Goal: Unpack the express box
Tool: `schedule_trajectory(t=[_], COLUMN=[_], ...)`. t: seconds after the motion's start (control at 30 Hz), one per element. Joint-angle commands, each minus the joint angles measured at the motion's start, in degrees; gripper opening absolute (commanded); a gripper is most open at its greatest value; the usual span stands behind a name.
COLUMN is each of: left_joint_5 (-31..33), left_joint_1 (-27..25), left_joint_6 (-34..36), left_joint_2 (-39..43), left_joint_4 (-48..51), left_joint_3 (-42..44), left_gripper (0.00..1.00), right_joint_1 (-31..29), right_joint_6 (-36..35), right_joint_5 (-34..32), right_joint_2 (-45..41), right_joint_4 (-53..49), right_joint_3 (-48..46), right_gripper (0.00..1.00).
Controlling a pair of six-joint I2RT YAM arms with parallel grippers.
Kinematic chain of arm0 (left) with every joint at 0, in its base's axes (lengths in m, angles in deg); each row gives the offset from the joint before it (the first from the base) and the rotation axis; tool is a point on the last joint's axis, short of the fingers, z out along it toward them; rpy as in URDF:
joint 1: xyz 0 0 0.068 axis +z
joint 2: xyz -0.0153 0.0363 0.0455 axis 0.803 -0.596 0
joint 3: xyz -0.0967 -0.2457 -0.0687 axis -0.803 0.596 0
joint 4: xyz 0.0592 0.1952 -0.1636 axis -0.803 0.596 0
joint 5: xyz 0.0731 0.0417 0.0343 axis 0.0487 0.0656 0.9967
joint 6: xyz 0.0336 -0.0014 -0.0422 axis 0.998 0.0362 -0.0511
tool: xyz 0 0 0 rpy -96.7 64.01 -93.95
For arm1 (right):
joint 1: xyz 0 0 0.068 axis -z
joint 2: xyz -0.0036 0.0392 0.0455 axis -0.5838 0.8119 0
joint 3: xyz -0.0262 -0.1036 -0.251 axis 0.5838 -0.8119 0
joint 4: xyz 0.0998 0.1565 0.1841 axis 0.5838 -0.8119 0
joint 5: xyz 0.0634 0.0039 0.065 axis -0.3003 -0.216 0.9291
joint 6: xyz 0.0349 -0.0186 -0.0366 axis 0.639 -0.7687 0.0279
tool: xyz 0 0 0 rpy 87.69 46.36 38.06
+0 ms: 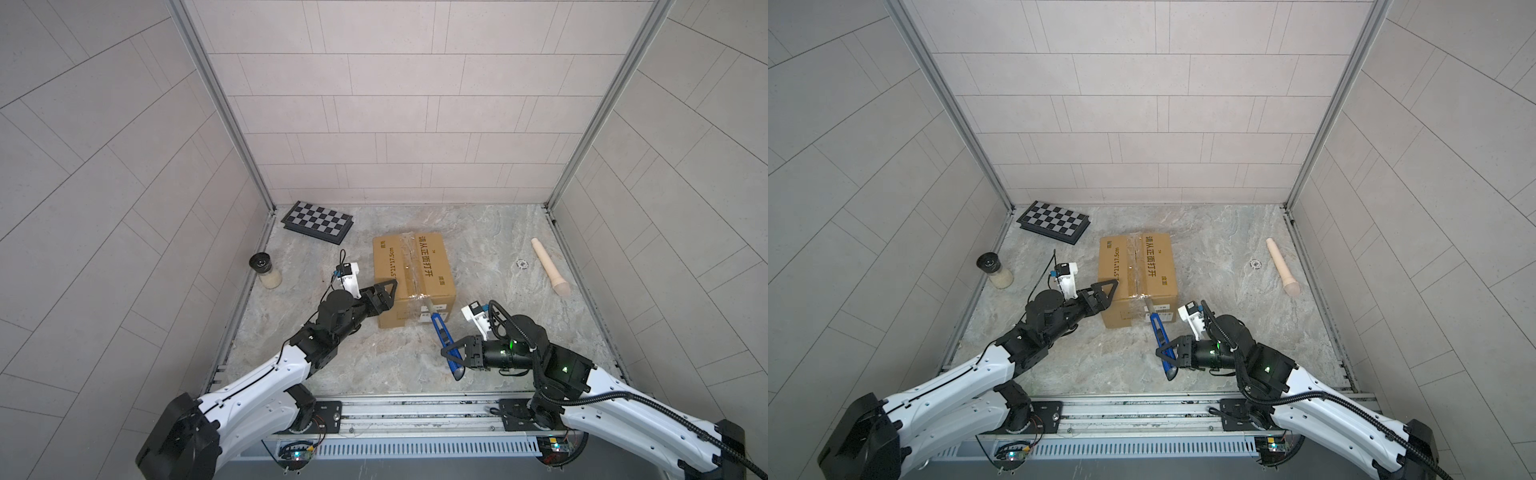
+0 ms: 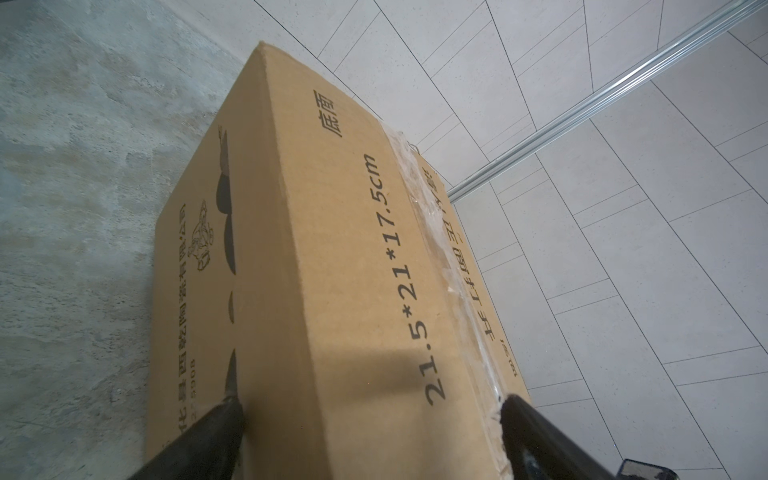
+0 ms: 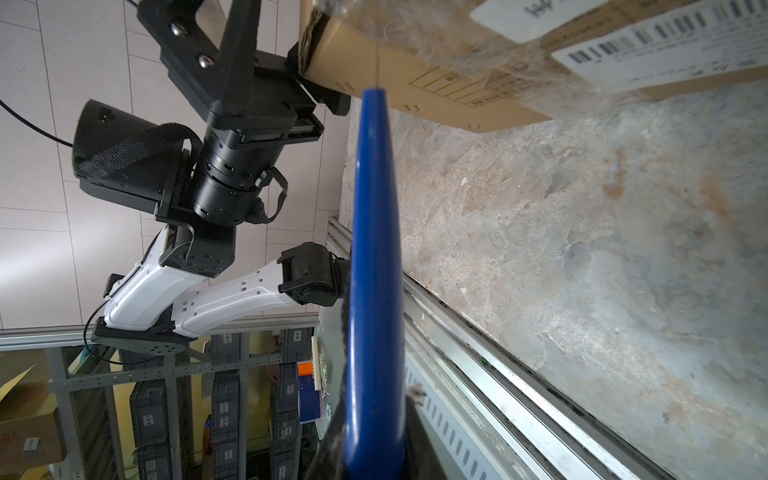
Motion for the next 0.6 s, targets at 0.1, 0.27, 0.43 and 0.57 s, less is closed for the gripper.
schedule_trajectory(t=[0.1, 0.27, 0.43, 0.57], left_joint_5=[-0.62, -0.87, -1.62, -1.85], left_joint_1=[-0.32, -0.32, -0.32, -0.32], left_joint_6=[0.55, 0.84, 0.92, 1.00], left_joint_2=[-0.98, -1.88, -2.84, -3.09], left_joint_4=[-2.04, -2.36, -3.06, -3.16], left_joint_3=[0.59, 0.50, -0.01, -0.65], left_gripper=[1.00, 1.00, 1.00, 1.00], right_joint_1=[0.81, 0.92, 0.94, 0.92], right_joint_6=[-0.08, 0.11, 0.11, -0.84], right_joint_5=[-0.70, -0.91, 0.21, 1.20], right_joint_2=[-0.38, 0.55, 3.57, 5.27], right_joint_4=[1.60, 2.90, 5.91, 5.66], right_joint_3=[2.69, 3.43, 3.54, 4.98], right_gripper=[0.00, 0.00, 0.00, 0.00])
